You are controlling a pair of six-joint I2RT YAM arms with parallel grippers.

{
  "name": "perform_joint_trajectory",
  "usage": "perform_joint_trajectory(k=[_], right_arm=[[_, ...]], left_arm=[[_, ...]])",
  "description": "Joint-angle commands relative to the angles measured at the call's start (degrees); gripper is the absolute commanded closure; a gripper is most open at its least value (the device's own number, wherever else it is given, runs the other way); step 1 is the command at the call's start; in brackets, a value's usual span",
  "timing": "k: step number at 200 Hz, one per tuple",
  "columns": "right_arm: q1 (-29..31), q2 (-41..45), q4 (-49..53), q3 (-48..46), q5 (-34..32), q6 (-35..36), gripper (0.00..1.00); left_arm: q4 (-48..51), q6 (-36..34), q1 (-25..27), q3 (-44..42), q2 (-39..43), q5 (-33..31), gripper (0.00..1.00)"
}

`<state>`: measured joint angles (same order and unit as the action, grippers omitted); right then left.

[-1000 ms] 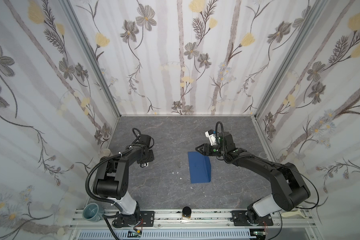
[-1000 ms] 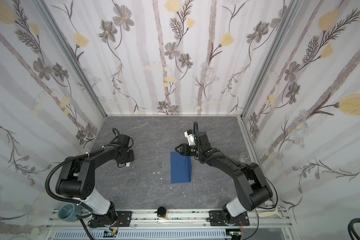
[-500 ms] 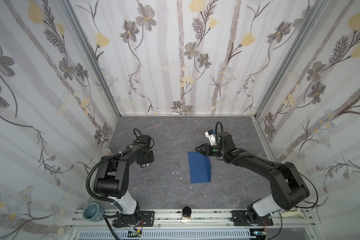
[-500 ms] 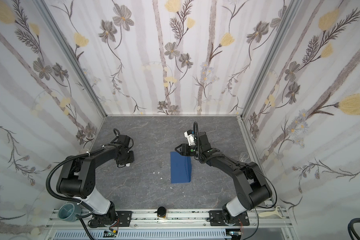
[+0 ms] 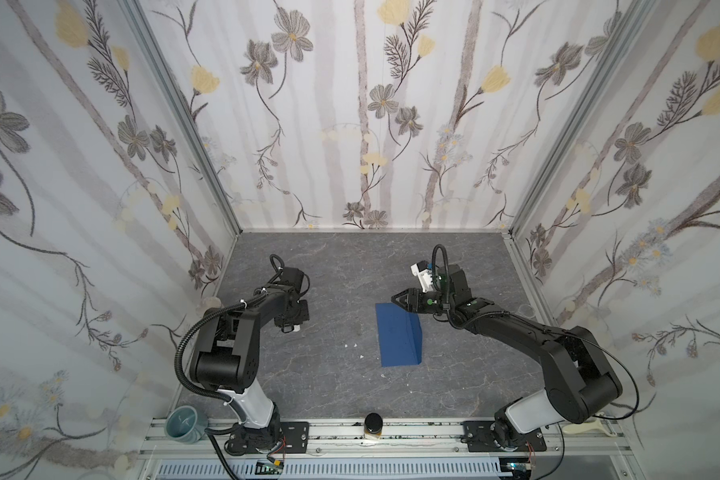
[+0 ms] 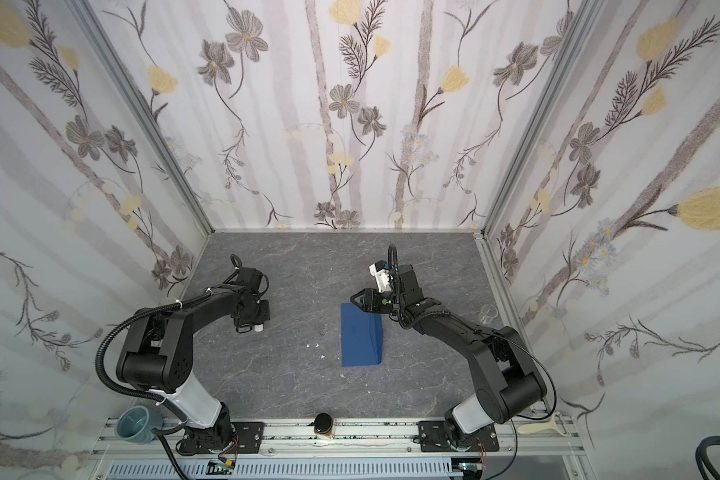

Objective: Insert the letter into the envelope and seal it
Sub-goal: 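Close the left gripper on the glue stick and lift it upright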

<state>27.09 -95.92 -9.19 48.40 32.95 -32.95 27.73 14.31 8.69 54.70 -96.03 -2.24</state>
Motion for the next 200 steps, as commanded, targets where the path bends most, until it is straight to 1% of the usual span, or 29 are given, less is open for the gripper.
perform_joint_trajectory(k=[1, 24, 46, 54, 57, 68, 81, 97, 110, 128, 148, 157, 169, 200], right_arm=[[-0.28, 0.85, -1.28, 0.17, -0.34, 0.25, 0.52], [-1.20, 2.23, 0.01, 0.08, -0.65, 0.61, 0.52], [-2.25, 4.10, 1.16, -0.49, -1.43, 1.21, 0.51], [-2.52, 4.07, 1.28, -0.84, -1.48, 1.33, 0.51], [-2.59, 5.78, 1.37, -0.91, -1.48, 1.40, 0.51], [-2.66, 6.56, 1.26, -1.42, -1.57, 1.56, 0.51], [-2.74, 7.04, 0.98, -2.01, -1.51, 1.55, 0.51], [-2.83, 7.57, -0.48, -2.96, -1.12, 0.97, 0.49], [-2.92, 8.02, -2.98, -4.04, -0.52, -0.14, 0.47], [-3.00, 8.18, -5.87, -4.81, 0.03, -1.43, 0.43], [-2.99, 7.78, -7.51, -4.81, -0.19, -2.26, 0.40], [-3.01, 7.30, -8.79, -6.65, 0.42, -2.81, 0.38], [-2.98, 6.48, -10.15, -6.61, 1.14, -3.68, 0.37], [-2.90, 4.88, -11.58, -6.13, 1.42, -4.48, 0.37]], left_arm=[[1.36, 0.58, 0.98, 1.12, 2.95, 2.25, 1.00], [1.36, 2.49, 3.91, 3.50, 6.83, 5.93, 1.00], [1.04, 4.92, 9.53, 7.00, 8.49, 8.03, 1.00], [0.84, 5.86, 12.27, 8.35, 8.19, 8.70, 1.00], [0.72, 6.21, 13.40, 8.82, 7.99, 9.01, 1.00], [0.56, 6.51, 17.81, 11.04, 6.42, 9.77, 1.00], [-0.36, 8.15, 22.91, 13.30, 4.43, 8.95, 1.00], [-2.42, 9.73, 27.72, 15.23, 1.92, 9.96, 1.00], [-5.68, 11.14, 30.62, 15.25, 0.77, 11.13, 1.00], [-10.46, 13.06, 32.97, 14.34, -0.01, 12.98, 1.00], [-12.78, 13.58, 34.40, 14.43, -0.54, 15.27, 1.00], [-13.70, 13.85, 35.02, 14.65, -0.93, 16.58, 1.00], [-14.27, 13.47, 36.11, 15.40, -1.50, 18.36, 1.00], [-15.05, 13.99, 38.04, 16.45, -2.81, 18.63, 1.00]])
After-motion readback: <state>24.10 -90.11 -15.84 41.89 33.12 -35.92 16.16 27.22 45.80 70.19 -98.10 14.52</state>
